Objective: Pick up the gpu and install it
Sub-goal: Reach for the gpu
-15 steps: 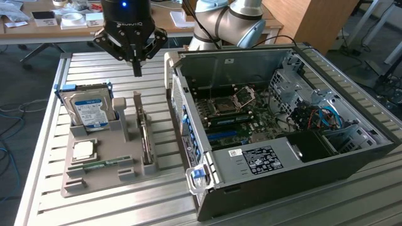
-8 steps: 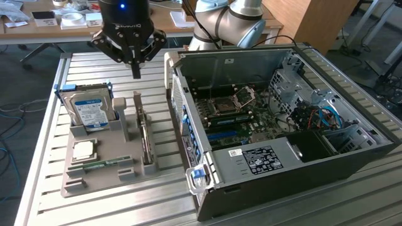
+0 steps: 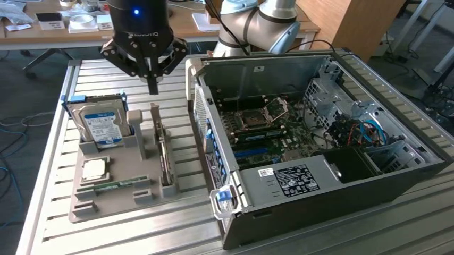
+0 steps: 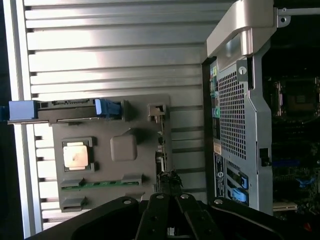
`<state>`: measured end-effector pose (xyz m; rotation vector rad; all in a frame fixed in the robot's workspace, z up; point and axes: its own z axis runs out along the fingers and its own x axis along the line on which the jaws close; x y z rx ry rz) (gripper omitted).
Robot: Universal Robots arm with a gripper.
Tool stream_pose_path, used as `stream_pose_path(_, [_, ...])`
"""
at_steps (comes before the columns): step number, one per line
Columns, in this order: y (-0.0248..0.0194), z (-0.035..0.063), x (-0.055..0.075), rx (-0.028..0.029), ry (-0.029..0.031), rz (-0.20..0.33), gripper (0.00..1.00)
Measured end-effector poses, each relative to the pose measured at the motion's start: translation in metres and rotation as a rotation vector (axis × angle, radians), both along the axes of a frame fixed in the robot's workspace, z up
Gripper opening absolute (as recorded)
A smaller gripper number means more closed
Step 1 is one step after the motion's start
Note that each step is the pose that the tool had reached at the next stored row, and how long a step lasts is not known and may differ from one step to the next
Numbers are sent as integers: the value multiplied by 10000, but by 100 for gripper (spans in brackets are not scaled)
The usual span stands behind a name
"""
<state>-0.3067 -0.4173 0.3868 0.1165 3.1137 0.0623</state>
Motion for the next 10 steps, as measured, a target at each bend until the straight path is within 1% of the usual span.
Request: stream_pose_path(10, [-262, -3, -31, -15, 1, 0, 11])
